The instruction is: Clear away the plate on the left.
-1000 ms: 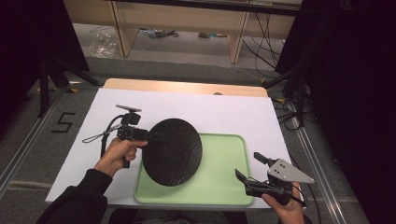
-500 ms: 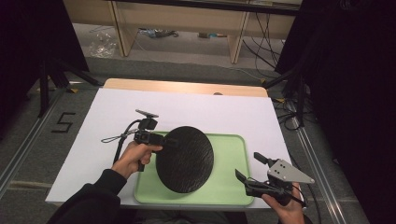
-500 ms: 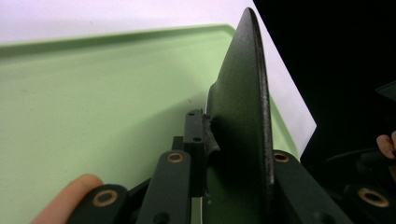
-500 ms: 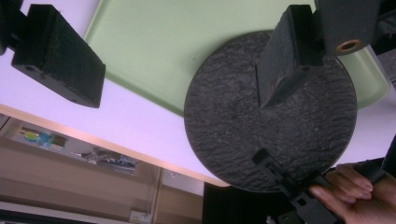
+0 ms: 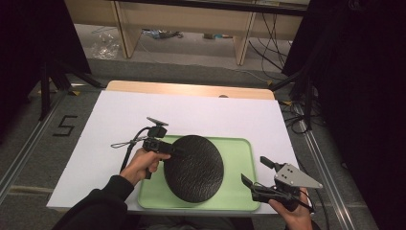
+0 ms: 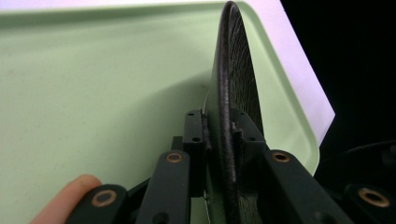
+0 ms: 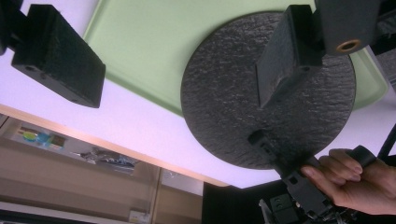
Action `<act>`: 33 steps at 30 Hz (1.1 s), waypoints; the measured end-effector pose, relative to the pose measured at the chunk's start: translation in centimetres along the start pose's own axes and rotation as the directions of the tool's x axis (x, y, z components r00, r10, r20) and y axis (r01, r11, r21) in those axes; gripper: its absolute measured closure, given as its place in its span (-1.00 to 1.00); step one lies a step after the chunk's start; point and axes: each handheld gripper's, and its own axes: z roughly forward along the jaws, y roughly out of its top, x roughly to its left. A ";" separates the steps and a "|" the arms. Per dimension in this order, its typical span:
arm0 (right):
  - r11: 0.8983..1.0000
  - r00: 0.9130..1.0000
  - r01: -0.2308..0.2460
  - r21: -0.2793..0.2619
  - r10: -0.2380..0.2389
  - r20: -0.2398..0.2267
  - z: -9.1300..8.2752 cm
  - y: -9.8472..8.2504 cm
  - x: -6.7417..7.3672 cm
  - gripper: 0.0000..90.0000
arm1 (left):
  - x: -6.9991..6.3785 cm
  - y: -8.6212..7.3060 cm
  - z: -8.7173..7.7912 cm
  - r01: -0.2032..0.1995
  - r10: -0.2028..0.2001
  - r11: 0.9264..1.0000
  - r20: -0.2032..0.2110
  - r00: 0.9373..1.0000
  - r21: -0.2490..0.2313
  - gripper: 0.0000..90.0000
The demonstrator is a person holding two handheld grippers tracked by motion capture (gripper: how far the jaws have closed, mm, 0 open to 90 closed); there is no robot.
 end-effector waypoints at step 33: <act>1.000 1.000 0.004 0.003 -0.004 -0.010 0.1 0.0 0.1 -0.62 | 1.0 -1.5 0.7 0.003 -0.003 1.000 0.033 0.999 0.016 0.69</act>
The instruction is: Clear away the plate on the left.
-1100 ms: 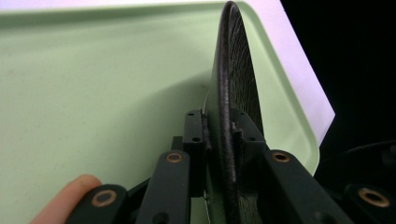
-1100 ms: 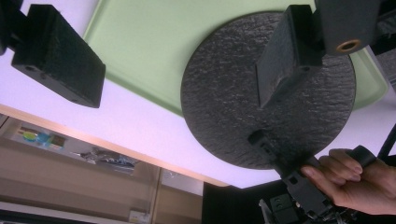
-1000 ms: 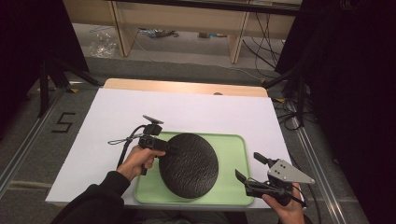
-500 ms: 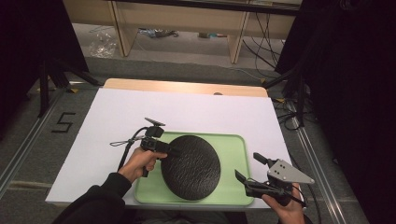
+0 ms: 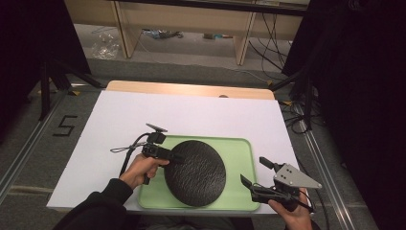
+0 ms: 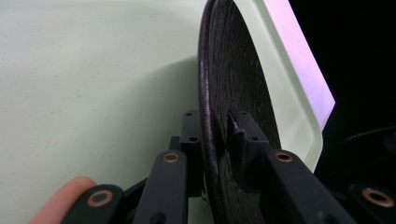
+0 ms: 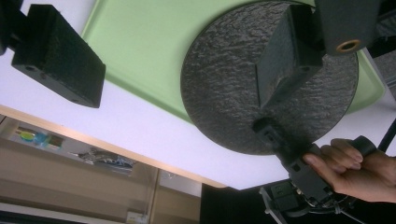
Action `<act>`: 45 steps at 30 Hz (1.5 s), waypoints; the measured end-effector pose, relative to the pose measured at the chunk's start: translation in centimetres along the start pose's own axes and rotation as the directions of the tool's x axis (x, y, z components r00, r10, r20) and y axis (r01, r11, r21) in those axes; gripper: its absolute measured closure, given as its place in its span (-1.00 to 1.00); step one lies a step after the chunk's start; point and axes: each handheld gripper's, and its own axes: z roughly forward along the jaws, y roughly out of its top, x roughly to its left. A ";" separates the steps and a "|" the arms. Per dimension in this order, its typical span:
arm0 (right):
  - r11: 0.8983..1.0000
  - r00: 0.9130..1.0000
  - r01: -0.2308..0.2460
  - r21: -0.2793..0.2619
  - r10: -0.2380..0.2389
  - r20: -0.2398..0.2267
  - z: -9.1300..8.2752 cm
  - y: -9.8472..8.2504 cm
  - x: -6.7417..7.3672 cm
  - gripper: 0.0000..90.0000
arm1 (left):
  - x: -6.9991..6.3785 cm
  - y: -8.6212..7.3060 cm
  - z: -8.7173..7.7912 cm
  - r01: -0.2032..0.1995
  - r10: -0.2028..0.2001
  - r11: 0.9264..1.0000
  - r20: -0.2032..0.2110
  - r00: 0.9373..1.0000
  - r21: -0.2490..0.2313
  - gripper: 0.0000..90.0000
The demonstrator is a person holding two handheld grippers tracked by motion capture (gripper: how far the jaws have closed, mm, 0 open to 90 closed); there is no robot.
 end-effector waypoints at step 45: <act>1.000 1.000 -0.001 0.019 0.001 -0.002 0.0 0.0 0.1 -0.61 | 0.6 -0.4 -0.1 -0.131 0.178 0.957 -0.170 0.969 0.259 0.28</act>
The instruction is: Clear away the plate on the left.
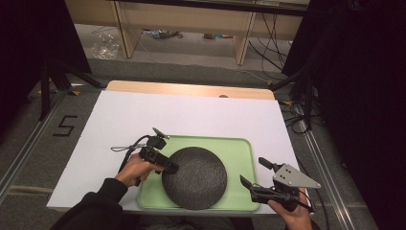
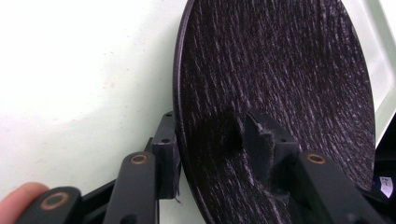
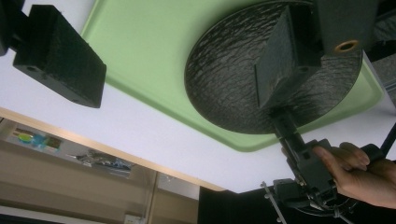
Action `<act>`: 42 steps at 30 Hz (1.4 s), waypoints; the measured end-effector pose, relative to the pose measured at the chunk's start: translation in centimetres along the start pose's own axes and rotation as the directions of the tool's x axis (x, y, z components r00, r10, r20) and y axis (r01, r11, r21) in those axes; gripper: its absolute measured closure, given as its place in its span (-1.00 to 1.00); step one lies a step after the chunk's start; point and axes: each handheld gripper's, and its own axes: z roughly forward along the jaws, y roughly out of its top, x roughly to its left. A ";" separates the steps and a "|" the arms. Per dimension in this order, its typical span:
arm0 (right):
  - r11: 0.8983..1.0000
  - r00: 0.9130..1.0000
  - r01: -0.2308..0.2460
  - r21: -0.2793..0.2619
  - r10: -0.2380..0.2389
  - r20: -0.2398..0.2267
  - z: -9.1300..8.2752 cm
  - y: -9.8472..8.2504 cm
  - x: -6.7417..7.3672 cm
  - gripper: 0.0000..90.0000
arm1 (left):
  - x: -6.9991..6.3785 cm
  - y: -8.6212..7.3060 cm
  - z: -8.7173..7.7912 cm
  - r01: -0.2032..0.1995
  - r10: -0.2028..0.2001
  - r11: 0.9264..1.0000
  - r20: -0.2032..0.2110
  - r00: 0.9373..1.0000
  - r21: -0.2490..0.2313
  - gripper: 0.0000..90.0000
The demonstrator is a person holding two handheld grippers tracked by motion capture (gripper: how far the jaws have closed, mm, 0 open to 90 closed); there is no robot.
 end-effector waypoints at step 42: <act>1.000 1.000 0.000 -0.006 0.000 -0.005 0.0 -0.1 -0.1 -0.61 | -1.0 -0.7 -2.5 -0.115 0.087 0.984 -0.199 0.976 -0.136 0.00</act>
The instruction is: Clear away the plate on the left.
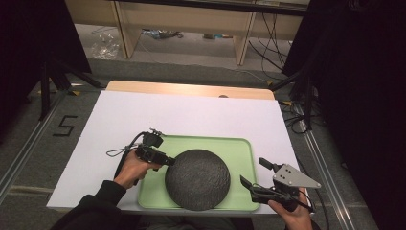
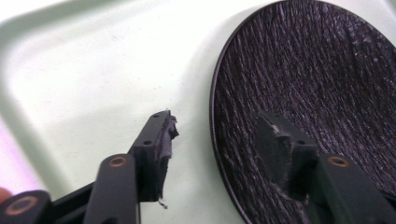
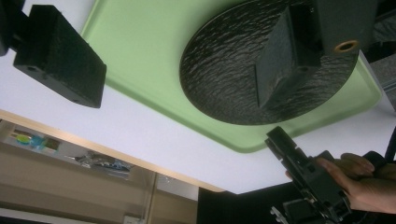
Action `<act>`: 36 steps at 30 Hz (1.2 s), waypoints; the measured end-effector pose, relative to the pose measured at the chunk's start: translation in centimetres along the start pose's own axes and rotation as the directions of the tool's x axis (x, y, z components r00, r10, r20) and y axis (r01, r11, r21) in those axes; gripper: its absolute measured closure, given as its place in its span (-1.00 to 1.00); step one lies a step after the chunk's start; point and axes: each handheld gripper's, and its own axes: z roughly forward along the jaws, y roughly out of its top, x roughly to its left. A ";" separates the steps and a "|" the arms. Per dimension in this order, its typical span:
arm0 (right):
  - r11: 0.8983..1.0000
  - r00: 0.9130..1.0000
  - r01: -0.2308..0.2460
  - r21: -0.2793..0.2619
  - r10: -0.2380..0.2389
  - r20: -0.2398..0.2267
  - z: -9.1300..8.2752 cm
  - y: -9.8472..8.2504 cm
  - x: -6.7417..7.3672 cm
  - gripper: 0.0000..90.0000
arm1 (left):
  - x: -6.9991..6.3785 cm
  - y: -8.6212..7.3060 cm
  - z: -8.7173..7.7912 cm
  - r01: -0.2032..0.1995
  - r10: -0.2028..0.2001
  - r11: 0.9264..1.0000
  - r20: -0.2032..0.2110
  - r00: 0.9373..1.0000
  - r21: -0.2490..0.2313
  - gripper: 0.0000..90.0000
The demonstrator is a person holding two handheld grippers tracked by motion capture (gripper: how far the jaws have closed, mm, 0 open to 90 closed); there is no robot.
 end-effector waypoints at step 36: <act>1.000 1.000 -0.008 -0.014 0.008 0.005 -0.1 0.0 -0.1 -0.61 | 1.4 -5.0 -7.3 0.083 -0.084 0.939 0.012 0.996 -0.335 -0.33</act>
